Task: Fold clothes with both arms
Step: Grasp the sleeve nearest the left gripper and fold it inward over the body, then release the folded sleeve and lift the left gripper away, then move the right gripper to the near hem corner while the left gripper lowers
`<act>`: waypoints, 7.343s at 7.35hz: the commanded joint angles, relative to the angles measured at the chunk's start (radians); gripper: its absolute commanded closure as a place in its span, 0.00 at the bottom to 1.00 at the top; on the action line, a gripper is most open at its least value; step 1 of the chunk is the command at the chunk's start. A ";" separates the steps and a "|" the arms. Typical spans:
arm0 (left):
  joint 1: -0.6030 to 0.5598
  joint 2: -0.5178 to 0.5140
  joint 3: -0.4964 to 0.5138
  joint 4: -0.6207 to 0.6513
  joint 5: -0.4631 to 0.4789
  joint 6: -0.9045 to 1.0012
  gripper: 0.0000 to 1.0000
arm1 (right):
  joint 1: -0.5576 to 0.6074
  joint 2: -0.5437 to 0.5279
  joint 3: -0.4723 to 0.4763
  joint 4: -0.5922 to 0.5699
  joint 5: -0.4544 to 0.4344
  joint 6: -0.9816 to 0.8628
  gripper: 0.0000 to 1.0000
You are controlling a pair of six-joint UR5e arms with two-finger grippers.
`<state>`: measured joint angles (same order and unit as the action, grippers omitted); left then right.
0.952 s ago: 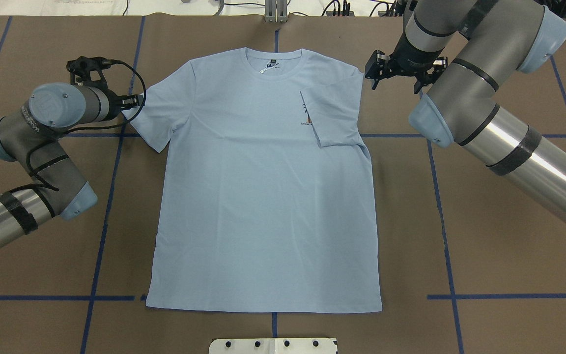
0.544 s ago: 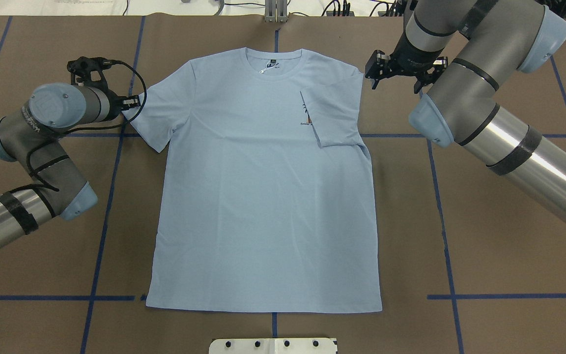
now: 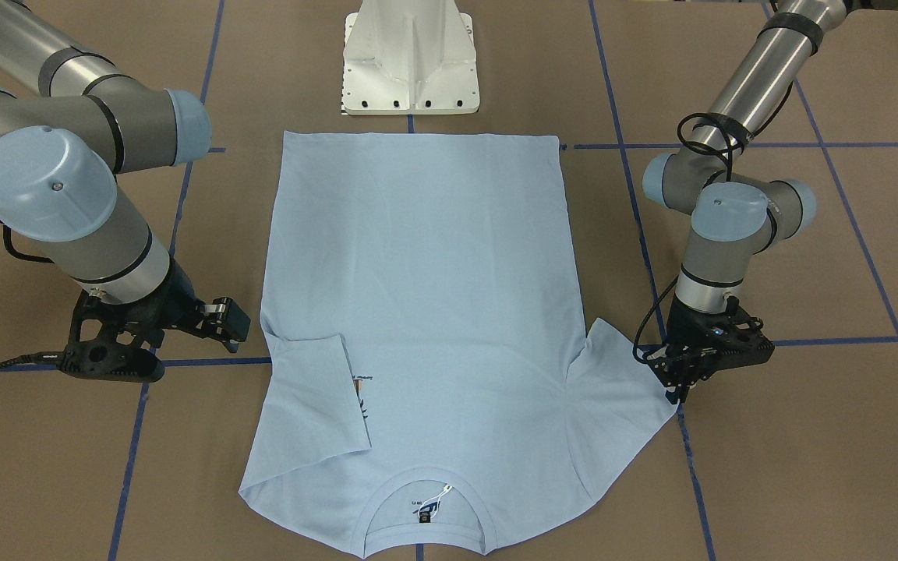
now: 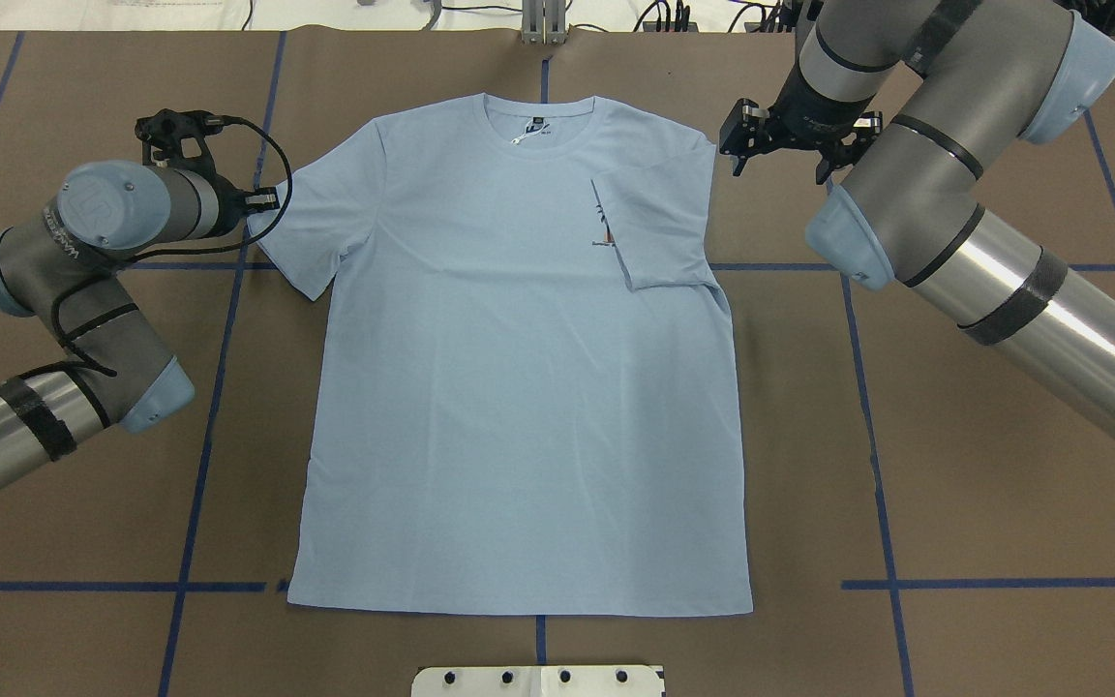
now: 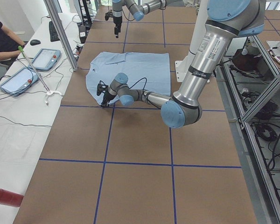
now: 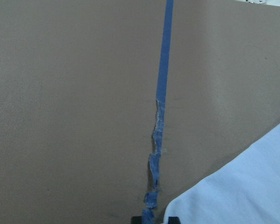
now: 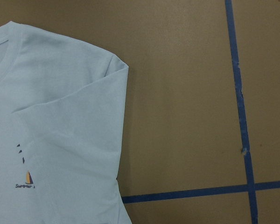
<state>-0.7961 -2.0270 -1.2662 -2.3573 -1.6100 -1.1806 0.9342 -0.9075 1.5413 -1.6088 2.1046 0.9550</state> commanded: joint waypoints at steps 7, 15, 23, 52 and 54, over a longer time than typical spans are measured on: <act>0.061 -0.385 0.075 0.187 -0.036 -0.178 1.00 | 0.000 -0.004 0.000 0.004 0.002 0.001 0.00; 0.118 -0.447 0.189 0.110 0.027 -0.197 0.00 | -0.003 -0.010 -0.001 0.004 0.000 0.002 0.00; 0.035 -0.536 0.574 -0.123 0.177 -0.093 0.02 | -0.003 -0.013 -0.009 0.004 -0.005 0.002 0.00; -0.003 0.184 -0.540 0.295 -0.329 0.190 0.00 | -0.417 -0.428 0.594 0.074 -0.233 0.408 0.00; 0.015 0.238 -0.596 0.308 -0.327 0.277 0.00 | -0.604 -0.439 0.586 0.089 -0.388 0.504 0.00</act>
<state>-0.7919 -1.8232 -1.8244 -2.0623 -1.9371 -0.9401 0.4442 -1.3344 2.1302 -1.5320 1.8011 1.4036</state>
